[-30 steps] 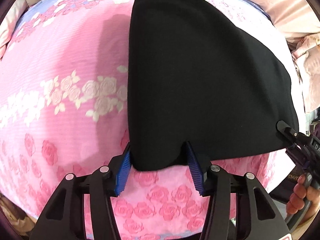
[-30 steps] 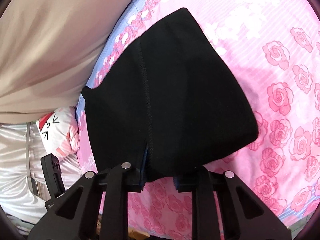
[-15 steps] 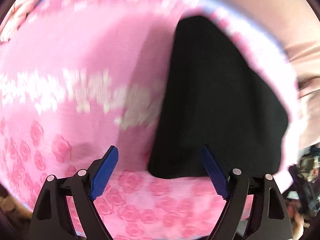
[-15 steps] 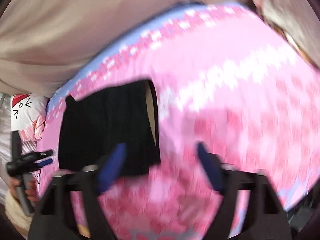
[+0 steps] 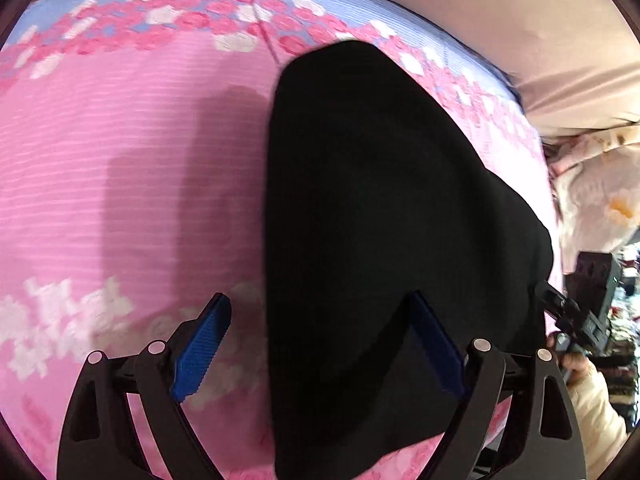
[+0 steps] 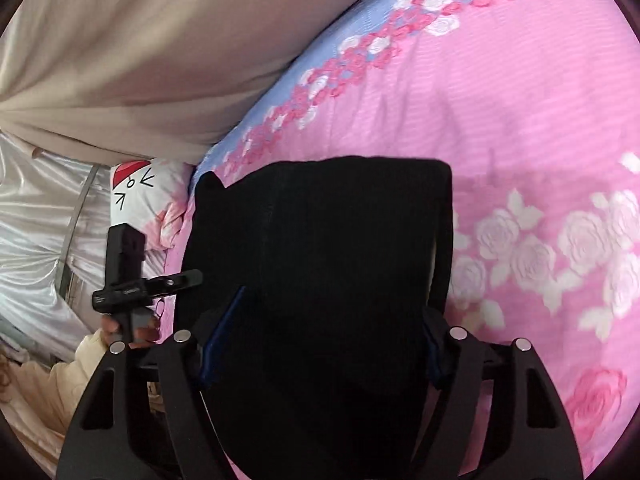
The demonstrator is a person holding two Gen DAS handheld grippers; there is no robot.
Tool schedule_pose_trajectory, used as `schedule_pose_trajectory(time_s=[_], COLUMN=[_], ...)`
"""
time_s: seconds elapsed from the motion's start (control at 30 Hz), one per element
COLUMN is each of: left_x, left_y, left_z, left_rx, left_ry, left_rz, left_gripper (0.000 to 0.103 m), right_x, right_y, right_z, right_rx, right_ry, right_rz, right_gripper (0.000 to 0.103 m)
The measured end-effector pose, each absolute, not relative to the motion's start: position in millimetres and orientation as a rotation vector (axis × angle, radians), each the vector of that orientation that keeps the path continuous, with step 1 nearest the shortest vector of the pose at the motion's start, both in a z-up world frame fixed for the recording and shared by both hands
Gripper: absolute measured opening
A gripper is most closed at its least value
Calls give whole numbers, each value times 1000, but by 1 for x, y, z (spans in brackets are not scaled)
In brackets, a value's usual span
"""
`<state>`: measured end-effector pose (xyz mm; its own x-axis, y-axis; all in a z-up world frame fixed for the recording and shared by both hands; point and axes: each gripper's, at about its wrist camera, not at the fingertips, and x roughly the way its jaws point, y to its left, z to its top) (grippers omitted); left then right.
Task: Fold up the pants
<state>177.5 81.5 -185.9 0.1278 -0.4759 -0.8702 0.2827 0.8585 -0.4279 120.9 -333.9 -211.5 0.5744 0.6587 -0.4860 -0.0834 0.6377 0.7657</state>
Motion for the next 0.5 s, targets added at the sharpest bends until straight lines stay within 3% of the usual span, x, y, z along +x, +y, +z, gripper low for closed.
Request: schedule_pose_trajectory(time_s=[0.2, 0.5], left_x=[173, 177], left_y=[62, 57], left_z=[-196, -198], left_rx=[-129, -107], left_ry=[1317, 1258], left_rz=[-669, -704], left_gripper=[90, 90], right_x=[107, 153], right_y=[-361, -330], right_z=[-221, -215], right_rx=[852, 826], right_ry=[874, 902], right_rz=[563, 757], right_gripper=[69, 68])
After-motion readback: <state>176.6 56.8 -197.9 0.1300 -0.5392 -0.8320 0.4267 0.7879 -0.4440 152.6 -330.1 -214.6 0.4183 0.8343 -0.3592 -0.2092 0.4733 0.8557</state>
